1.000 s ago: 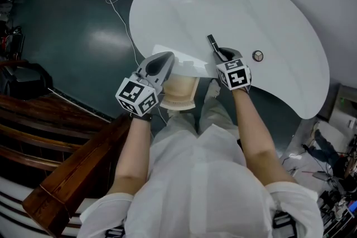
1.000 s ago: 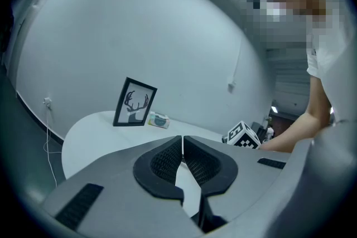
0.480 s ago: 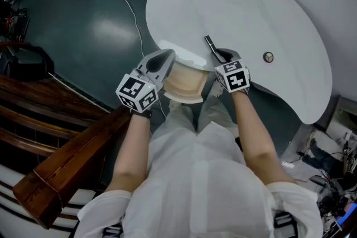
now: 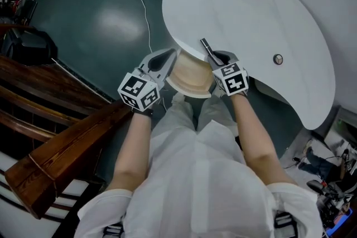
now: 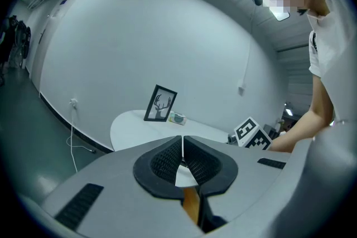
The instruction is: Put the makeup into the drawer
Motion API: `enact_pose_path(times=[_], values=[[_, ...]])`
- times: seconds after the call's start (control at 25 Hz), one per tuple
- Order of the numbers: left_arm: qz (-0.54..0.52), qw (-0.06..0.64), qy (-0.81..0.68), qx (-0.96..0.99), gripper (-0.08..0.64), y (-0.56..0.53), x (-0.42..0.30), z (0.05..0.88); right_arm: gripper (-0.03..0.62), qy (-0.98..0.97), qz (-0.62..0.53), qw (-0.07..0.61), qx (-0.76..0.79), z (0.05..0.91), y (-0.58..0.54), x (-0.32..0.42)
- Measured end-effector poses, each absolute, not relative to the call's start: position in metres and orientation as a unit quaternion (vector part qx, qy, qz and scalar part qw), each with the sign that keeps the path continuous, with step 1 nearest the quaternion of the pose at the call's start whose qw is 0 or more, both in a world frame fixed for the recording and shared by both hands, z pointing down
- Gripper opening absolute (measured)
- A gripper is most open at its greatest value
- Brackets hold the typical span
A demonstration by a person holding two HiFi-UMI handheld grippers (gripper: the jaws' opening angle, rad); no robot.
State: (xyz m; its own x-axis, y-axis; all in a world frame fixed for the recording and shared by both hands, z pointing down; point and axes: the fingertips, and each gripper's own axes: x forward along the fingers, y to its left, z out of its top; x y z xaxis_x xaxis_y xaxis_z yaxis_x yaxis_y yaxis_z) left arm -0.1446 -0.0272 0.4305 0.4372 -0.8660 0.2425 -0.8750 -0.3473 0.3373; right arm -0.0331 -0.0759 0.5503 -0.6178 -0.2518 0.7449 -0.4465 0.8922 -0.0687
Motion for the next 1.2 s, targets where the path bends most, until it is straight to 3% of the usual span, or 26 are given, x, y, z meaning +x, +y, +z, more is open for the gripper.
enact_pose_path(times=[0.52, 1.2], values=[[0.01, 0.231, -0.553, 0.801, 0.021, 0.007, -0.166, 0.451, 0.084, -0.9, 0.111, 0.41, 0.097, 0.574, -0.008, -0.072], [0.015, 0.259, -0.559, 0.788, 0.021, 0.016, -0.175, 0.492, 0.084, -0.866, 0.087, 0.492, -0.009, 0.673, 0.024, -0.081]])
